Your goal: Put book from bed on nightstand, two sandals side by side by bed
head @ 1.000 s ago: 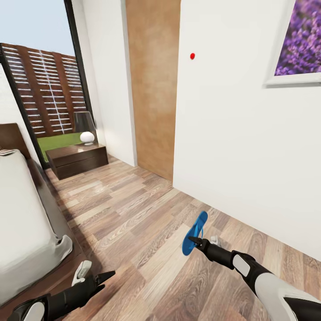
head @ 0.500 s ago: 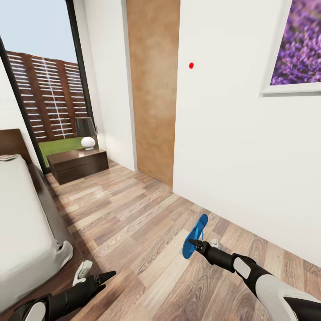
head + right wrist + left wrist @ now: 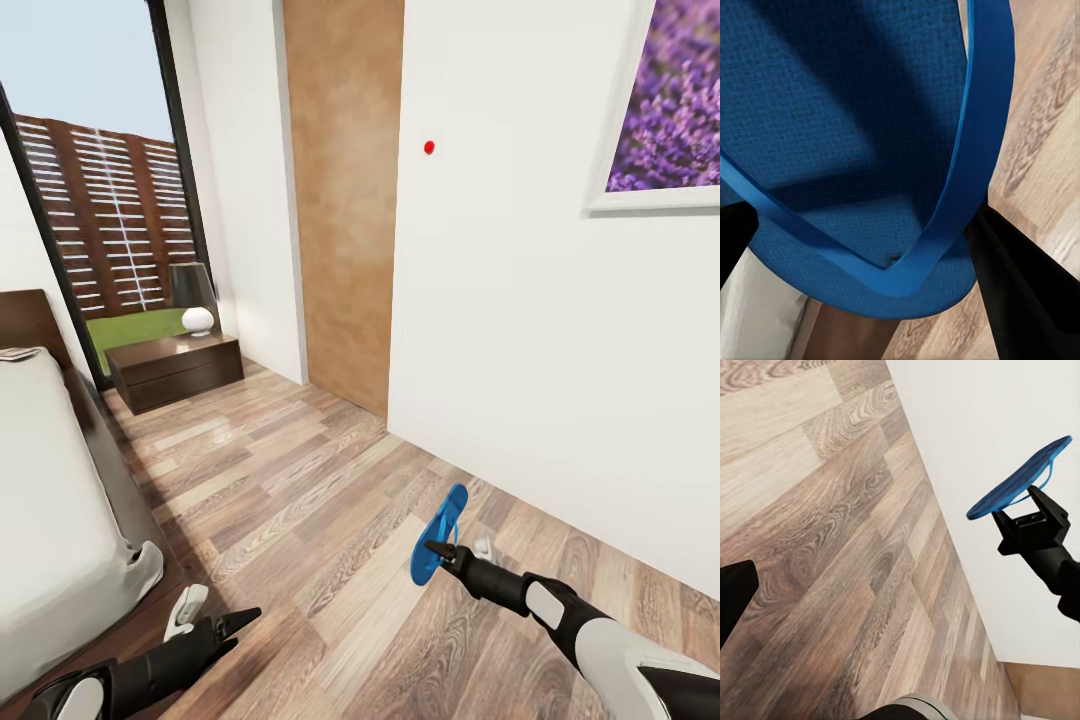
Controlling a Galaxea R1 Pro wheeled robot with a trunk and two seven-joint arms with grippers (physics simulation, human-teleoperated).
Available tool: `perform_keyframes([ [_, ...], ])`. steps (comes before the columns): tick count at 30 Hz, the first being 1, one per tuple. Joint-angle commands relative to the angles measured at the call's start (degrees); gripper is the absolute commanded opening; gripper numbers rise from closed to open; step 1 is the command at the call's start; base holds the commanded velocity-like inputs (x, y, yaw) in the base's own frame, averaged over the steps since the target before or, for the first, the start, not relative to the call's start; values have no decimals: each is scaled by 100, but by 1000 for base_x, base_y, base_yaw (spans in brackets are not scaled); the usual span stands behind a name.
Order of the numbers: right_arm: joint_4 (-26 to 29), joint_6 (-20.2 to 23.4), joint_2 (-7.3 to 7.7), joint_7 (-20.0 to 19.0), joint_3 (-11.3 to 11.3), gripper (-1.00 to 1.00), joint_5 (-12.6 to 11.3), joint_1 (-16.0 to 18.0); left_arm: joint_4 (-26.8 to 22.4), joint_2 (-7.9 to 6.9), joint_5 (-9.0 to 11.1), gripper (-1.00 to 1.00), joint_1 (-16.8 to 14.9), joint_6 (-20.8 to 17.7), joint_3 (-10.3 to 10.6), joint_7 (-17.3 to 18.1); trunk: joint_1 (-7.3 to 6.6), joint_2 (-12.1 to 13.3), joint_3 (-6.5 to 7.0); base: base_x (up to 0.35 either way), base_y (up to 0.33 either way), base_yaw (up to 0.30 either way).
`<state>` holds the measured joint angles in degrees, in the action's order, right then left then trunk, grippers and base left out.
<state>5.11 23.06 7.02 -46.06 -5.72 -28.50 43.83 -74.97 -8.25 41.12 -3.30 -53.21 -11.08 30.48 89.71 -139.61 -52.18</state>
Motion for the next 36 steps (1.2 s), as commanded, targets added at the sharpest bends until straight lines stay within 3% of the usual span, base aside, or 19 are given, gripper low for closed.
perform_keyframes([
  [1, -9, 54, 0, -25, -52, -100, 3, 3, 0, 2, -8, 100, -4, -32, -8, 22, -1, -2, -6, 0, 0, 0],
  [26, -54, 50, -5, 30, -43, -100, 4, 3, 0, 3, -4, 100, -4, -36, -8, 28, -1, -2, -6, 0, 0, 0],
  [36, -54, 50, -7, 35, -43, -100, 3, 4, 0, 6, -7, 100, -4, -32, 0, 25, -221, 399, 174, 0, 0, 0],
])
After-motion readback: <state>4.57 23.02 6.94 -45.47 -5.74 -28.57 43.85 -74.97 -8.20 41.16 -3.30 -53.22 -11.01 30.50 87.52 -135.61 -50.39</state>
